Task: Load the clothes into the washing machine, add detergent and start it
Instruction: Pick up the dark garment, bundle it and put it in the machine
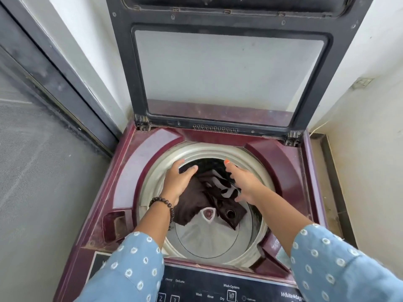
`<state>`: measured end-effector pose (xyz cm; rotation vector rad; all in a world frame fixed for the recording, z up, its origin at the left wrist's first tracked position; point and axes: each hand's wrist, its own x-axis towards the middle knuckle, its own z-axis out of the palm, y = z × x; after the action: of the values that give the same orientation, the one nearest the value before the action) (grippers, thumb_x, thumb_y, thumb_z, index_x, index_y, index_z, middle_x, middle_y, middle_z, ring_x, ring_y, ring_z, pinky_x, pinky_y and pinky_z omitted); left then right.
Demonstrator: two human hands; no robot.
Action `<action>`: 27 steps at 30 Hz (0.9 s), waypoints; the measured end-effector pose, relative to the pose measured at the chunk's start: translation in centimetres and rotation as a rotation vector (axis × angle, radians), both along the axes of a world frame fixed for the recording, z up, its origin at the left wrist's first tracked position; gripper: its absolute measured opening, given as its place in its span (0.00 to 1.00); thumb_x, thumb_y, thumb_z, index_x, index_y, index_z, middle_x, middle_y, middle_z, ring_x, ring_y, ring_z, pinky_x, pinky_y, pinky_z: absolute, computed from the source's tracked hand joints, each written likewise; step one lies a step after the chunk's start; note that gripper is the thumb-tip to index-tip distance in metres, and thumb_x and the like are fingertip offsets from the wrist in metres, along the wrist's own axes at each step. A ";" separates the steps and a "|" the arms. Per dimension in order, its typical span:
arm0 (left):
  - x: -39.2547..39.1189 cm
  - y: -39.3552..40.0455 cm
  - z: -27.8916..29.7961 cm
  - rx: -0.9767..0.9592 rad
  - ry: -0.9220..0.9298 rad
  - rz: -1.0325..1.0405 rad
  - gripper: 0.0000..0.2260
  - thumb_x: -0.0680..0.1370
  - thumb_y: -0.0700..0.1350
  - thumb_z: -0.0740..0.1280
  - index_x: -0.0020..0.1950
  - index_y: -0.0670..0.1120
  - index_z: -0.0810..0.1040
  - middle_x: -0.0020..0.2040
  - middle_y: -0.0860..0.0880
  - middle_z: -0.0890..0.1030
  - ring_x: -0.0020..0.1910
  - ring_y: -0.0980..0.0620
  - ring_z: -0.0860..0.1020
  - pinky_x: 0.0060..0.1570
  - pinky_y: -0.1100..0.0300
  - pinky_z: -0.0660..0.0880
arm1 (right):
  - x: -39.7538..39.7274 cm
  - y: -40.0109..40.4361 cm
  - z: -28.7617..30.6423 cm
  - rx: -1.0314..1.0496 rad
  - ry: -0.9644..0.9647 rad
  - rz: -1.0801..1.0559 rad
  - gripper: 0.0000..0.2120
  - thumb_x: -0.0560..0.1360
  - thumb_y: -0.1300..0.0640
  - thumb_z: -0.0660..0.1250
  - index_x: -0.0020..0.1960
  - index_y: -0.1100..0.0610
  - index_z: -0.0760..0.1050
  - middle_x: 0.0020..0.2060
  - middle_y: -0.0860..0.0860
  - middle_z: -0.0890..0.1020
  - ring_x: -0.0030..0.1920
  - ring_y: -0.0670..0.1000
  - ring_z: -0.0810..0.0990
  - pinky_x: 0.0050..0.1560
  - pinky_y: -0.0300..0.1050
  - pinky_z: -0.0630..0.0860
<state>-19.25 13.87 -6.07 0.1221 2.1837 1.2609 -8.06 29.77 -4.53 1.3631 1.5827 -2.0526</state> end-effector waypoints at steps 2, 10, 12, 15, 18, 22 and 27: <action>0.5 0.1 0.3 -0.005 0.005 -0.031 0.24 0.79 0.53 0.68 0.73 0.49 0.70 0.74 0.50 0.69 0.72 0.50 0.68 0.62 0.60 0.65 | 0.2 -0.3 0.2 -0.009 0.025 0.030 0.30 0.79 0.37 0.60 0.74 0.54 0.66 0.73 0.51 0.68 0.73 0.58 0.66 0.66 0.67 0.65; 2.9 0.0 2.1 0.030 0.021 -0.075 0.17 0.79 0.51 0.68 0.68 0.53 0.76 0.68 0.53 0.73 0.65 0.55 0.70 0.69 0.50 0.69 | 1.4 -0.9 1.1 0.068 0.071 0.143 0.23 0.78 0.44 0.66 0.68 0.56 0.73 0.62 0.52 0.77 0.65 0.53 0.71 0.64 0.63 0.73; 4.0 0.3 2.8 0.053 0.029 -0.097 0.14 0.79 0.51 0.68 0.66 0.54 0.77 0.61 0.57 0.74 0.63 0.56 0.71 0.69 0.48 0.70 | 1.9 -1.1 1.5 0.086 0.096 0.165 0.20 0.78 0.46 0.67 0.66 0.55 0.74 0.59 0.52 0.79 0.64 0.53 0.73 0.63 0.62 0.75; 5.6 1.2 4.2 0.083 0.069 -0.138 0.12 0.79 0.51 0.68 0.63 0.54 0.79 0.59 0.56 0.76 0.65 0.54 0.73 0.68 0.47 0.71 | 2.9 -1.3 2.8 0.128 0.139 0.206 0.16 0.79 0.48 0.66 0.64 0.54 0.76 0.59 0.52 0.79 0.62 0.52 0.75 0.59 0.58 0.78; 7.3 2.3 5.8 0.091 0.112 -0.182 0.10 0.79 0.53 0.68 0.59 0.56 0.80 0.62 0.53 0.79 0.62 0.55 0.76 0.65 0.46 0.74 | 4.6 -1.1 4.2 0.154 0.185 0.219 0.14 0.80 0.50 0.65 0.61 0.55 0.77 0.58 0.53 0.80 0.61 0.53 0.76 0.59 0.56 0.79; 10.6 3.9 8.2 0.132 0.136 -0.219 0.07 0.79 0.52 0.67 0.57 0.57 0.80 0.59 0.55 0.80 0.60 0.56 0.78 0.63 0.48 0.76 | 8.2 0.3 6.6 0.162 0.258 0.177 0.12 0.80 0.52 0.65 0.59 0.56 0.77 0.59 0.54 0.80 0.61 0.52 0.77 0.56 0.53 0.80; 16.8 7.1 11.9 0.216 0.143 -0.331 0.05 0.80 0.51 0.66 0.55 0.58 0.79 0.59 0.54 0.80 0.59 0.56 0.78 0.57 0.52 0.79 | 15.3 3.6 9.3 0.172 0.376 0.046 0.12 0.79 0.53 0.66 0.59 0.60 0.78 0.52 0.53 0.83 0.54 0.51 0.81 0.54 0.54 0.82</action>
<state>-2.48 21.00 5.87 0.6512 2.0300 1.3208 7.23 33.32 4.72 1.0165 1.9591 -2.2911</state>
